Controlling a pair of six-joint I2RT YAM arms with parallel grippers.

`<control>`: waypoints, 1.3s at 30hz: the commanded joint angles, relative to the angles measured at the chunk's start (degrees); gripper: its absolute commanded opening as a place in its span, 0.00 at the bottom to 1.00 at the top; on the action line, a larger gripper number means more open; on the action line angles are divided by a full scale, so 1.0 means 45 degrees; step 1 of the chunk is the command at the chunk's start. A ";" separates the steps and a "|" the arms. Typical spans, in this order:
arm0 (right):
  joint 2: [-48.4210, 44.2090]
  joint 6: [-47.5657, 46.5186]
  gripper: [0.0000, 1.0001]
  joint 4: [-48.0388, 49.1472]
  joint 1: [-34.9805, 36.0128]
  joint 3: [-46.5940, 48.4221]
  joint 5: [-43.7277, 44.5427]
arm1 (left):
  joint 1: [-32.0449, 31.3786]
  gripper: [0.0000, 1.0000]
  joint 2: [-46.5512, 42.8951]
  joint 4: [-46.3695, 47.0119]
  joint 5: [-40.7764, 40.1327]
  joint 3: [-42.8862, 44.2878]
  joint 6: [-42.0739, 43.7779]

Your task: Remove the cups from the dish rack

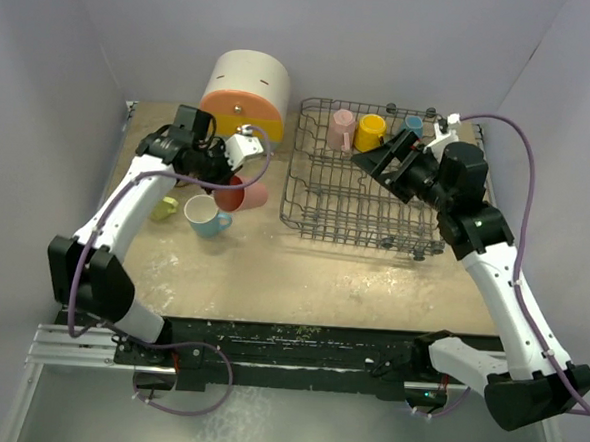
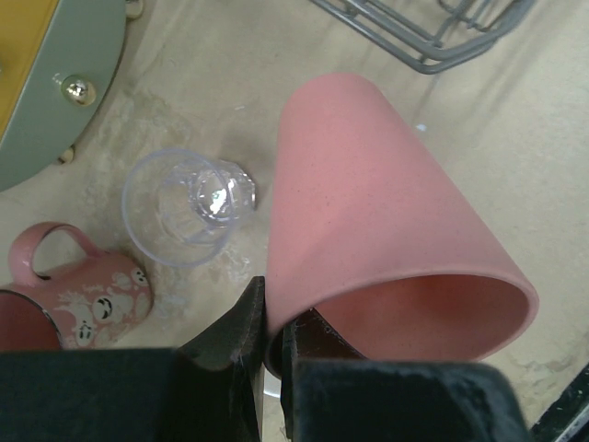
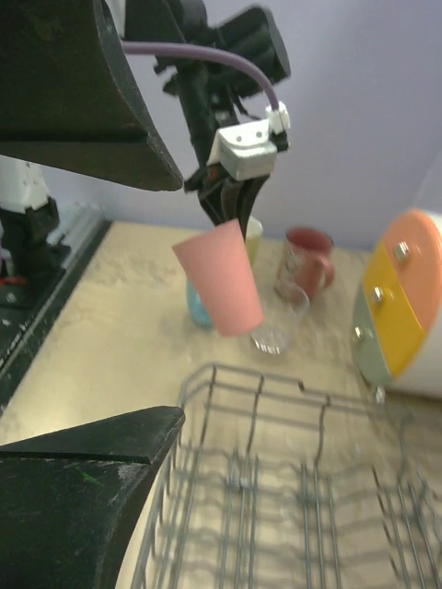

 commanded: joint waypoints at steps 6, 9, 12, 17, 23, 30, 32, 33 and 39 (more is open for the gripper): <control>0.0708 -0.2467 1.00 -0.2936 -0.1108 0.1547 0.1212 | -0.1639 0.00 0.3056 -0.1111 -0.2850 0.2904 0.0660; 0.0675 -0.2489 1.00 -0.2876 -0.1190 0.1323 0.1176 | -0.2061 0.00 0.3936 -0.1662 -0.3818 0.3538 0.0901; 0.0595 -0.2525 1.00 -0.2852 -0.1299 0.1073 0.1132 | -0.2202 0.00 0.4654 -0.2309 -0.4107 0.4305 0.1038; 0.0572 -0.2577 1.00 -0.2847 -0.1428 0.0888 0.0948 | -0.2367 0.00 0.5683 -0.3413 -0.4303 0.5465 0.1331; 0.0609 -0.2625 1.00 -0.2833 -0.1500 0.0758 0.0902 | -0.2612 0.00 0.6970 -0.4885 -0.4290 0.6897 0.1446; 0.0885 -0.2733 1.00 -0.2829 -0.1560 0.0825 0.0870 | -0.2686 0.18 0.7882 -0.5582 -0.4453 0.7819 0.1444; 0.1053 -0.2809 1.00 -0.2874 -0.1567 0.0941 0.1024 | -0.2692 0.43 0.7805 -0.5424 -0.4505 0.7882 0.1335; 0.1172 -0.2860 1.00 -0.2931 -0.1567 0.1004 0.1120 | -0.2703 0.60 0.7696 -0.5270 -0.4508 0.7874 0.1289; 0.2228 -0.3584 1.00 -0.2933 -0.1591 0.1684 0.1971 | -0.2704 0.75 0.6528 -0.4640 -0.4126 0.7909 0.0969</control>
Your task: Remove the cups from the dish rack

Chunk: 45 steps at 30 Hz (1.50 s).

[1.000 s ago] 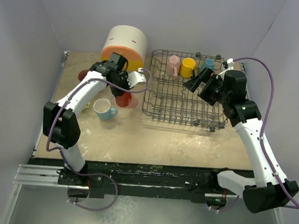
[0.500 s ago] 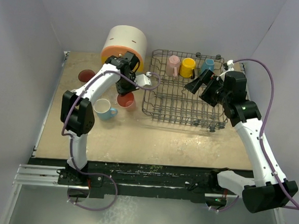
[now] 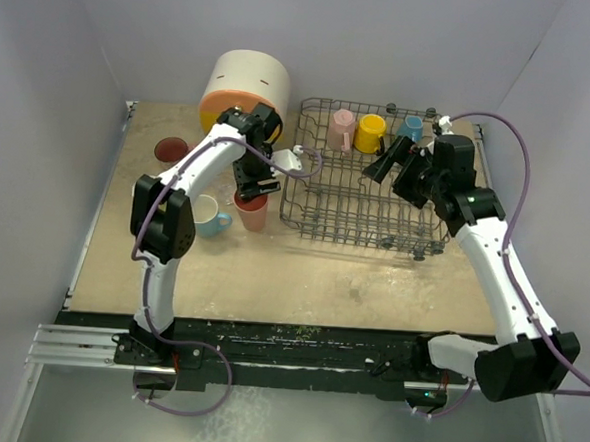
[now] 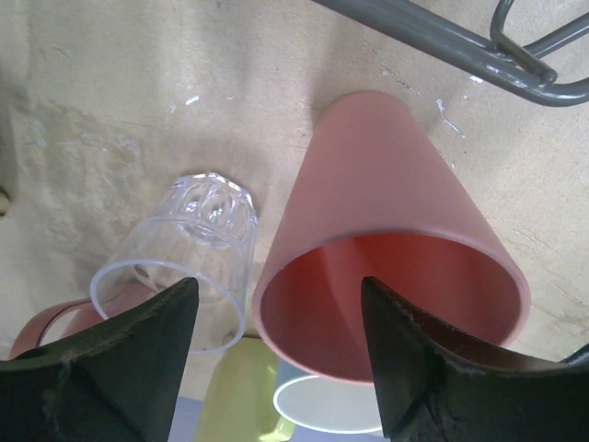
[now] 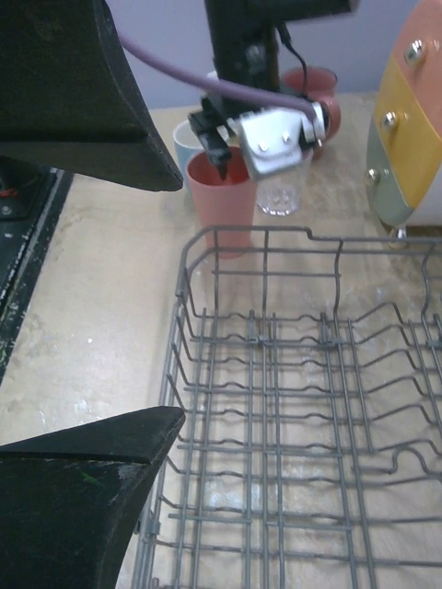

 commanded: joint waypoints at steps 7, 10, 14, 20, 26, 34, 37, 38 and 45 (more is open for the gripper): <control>0.3703 -0.2409 1.00 0.1343 -0.0076 0.2724 0.1749 | -0.0028 0.99 -0.4065 0.1672 0.1305 0.0491 -0.1239; 0.5651 -0.3193 0.98 0.1965 -0.0076 0.4067 0.2192 | -0.0018 0.99 -0.5682 0.2744 0.1673 -0.0456 -0.1549; 0.8406 -0.4394 0.90 0.2272 -0.0042 0.6589 0.2526 | 0.0011 0.99 -0.7837 0.4411 0.1928 -0.2488 -0.1852; 1.1606 -0.5344 0.76 0.2161 0.0036 0.9828 0.2735 | 0.0020 0.99 -0.9019 0.4583 0.1969 -0.3982 -0.2476; 1.3490 -0.5654 0.69 0.2404 0.0293 1.1287 0.2657 | 0.0011 0.99 -0.9298 0.4982 0.2071 -0.5274 -0.2930; 1.5108 -0.5404 0.64 0.2701 0.0586 1.2423 0.2588 | 0.0011 0.99 -0.9366 0.4773 0.2094 -0.5619 -0.3018; 1.5555 -0.5261 0.63 0.2791 0.0661 1.2596 0.2626 | 0.0011 0.99 -0.9483 0.4728 0.2114 -0.5564 -0.3054; 1.5683 -0.5202 0.63 0.2823 0.0675 1.2609 0.2669 | 0.0011 0.99 -0.9502 0.4726 0.2124 -0.5534 -0.3055; 1.6240 -0.5168 0.58 0.2721 0.0930 1.2757 0.3154 | 0.0010 0.99 -0.9527 0.4529 0.2267 -0.5198 -0.3148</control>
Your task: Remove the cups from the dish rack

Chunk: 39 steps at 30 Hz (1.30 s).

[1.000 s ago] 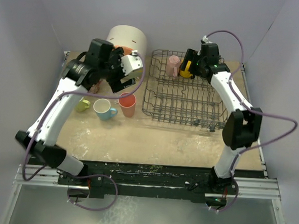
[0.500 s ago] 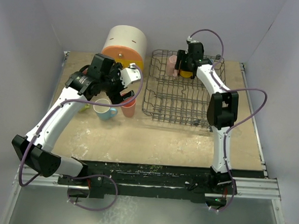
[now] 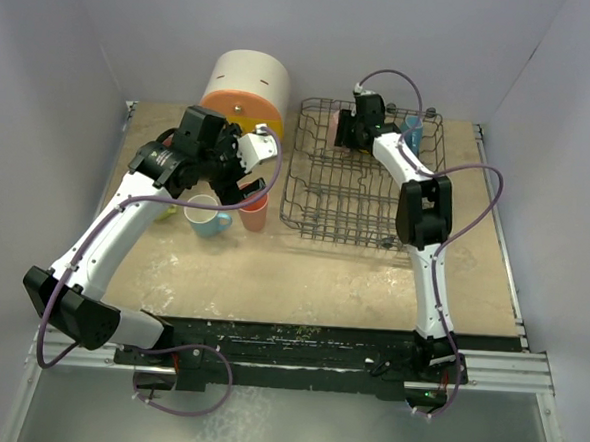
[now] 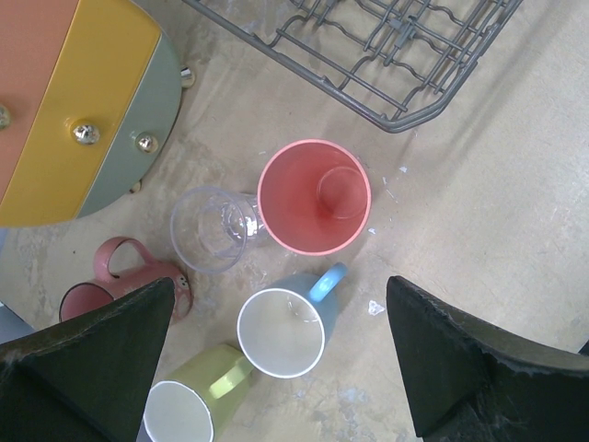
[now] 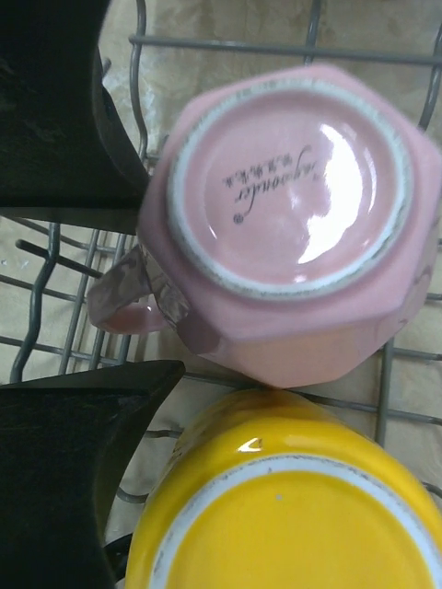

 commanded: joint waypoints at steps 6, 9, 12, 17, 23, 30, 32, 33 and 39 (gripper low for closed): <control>-0.0053 -0.0443 0.46 0.0332 0.0533 0.0828 0.1213 | 0.0007 0.99 -0.0550 0.0163 0.0341 0.0486 -0.0374; -0.0275 -0.0623 0.36 0.0507 0.0627 0.0829 0.1409 | 0.0004 0.99 -0.0607 0.0157 0.0393 0.0485 -0.0406; -0.0461 -0.0668 0.26 0.0661 0.0627 0.0847 0.1548 | 0.0002 0.99 -0.0629 0.0141 0.0424 0.0479 -0.0475; -0.0705 -0.0854 0.08 0.0696 0.0669 0.1106 0.1840 | 0.0007 0.99 -0.0700 0.0098 0.0459 0.0416 -0.0519; -0.1558 -0.1300 0.00 0.0941 0.0799 0.1393 0.2166 | 0.0004 0.99 -0.0997 0.0373 0.0244 -0.0211 -0.0332; -0.3059 -0.1479 0.00 0.0730 0.1107 0.1655 0.1807 | -0.0003 0.99 -0.1667 0.1304 0.0511 -0.1210 -0.0157; -0.3543 -0.1500 0.00 0.0540 0.1260 0.1561 0.1666 | 0.0002 0.99 -0.1721 0.1490 0.0607 -0.1438 -0.0158; -0.3761 -0.1474 0.00 0.0372 0.1340 0.1536 0.1565 | 0.0006 0.99 -0.1727 0.1621 0.0600 -0.1568 -0.0170; -0.6501 -0.0012 0.00 -0.0391 0.1649 -0.0583 -0.0318 | 0.0007 0.99 -0.2144 0.2983 0.0854 -0.2280 -0.0054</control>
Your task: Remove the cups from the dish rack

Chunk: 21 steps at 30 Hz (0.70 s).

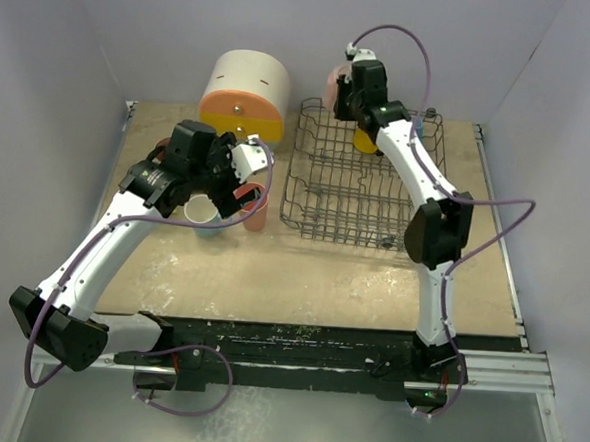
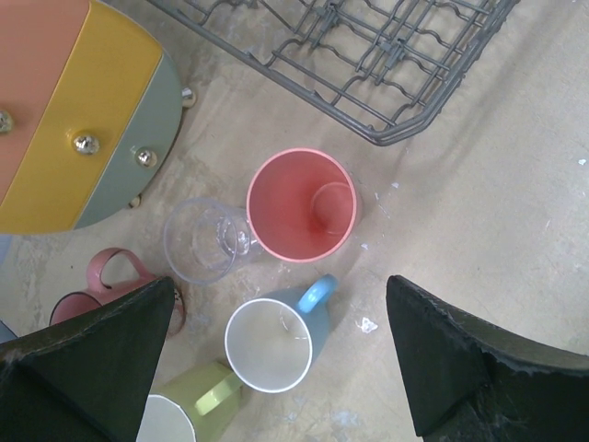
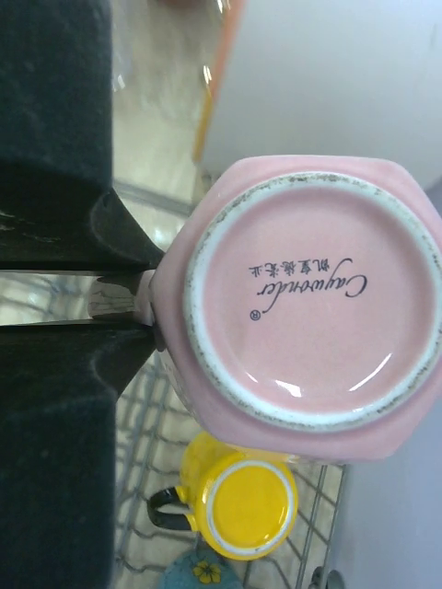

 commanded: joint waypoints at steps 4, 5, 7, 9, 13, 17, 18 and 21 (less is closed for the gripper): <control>-0.5898 0.2869 0.00 0.1768 0.0310 -0.4340 -0.4164 | 0.0026 0.99 -0.1040 0.3164 0.1378 -0.1131 0.0465; -0.6654 0.3417 0.00 0.2176 0.0346 -0.5311 -0.4818 | 0.0026 0.99 -0.0939 0.3264 0.1590 -0.1071 0.0520; -0.8153 0.4498 0.00 0.2887 0.0413 -0.6898 -0.6328 | 0.0015 0.99 -0.0609 0.3299 0.1833 -0.0732 0.0388; -0.9383 0.5647 0.00 0.3660 0.0482 -0.8426 -0.7353 | 0.0009 0.99 -0.0509 0.3335 0.2100 -0.0453 0.0387; -1.1505 0.8732 0.00 0.6186 0.0857 -1.1575 -0.8713 | 0.0007 0.99 -0.1008 0.3109 0.3466 -0.0261 0.0926; -1.2938 1.1316 0.00 0.8548 0.1352 -1.3748 -0.9294 | 0.0007 0.99 -0.1660 0.2692 0.4195 -0.0081 0.1432; -1.3229 1.1936 0.00 0.9139 0.1500 -1.4167 -0.9319 | 0.0007 0.99 -0.1800 0.2631 0.4256 -0.0068 0.1478; -1.3823 1.3859 0.00 1.1381 0.1965 -1.5422 -0.9229 | 0.0007 0.99 -0.2191 0.2242 0.4624 -0.0061 0.1603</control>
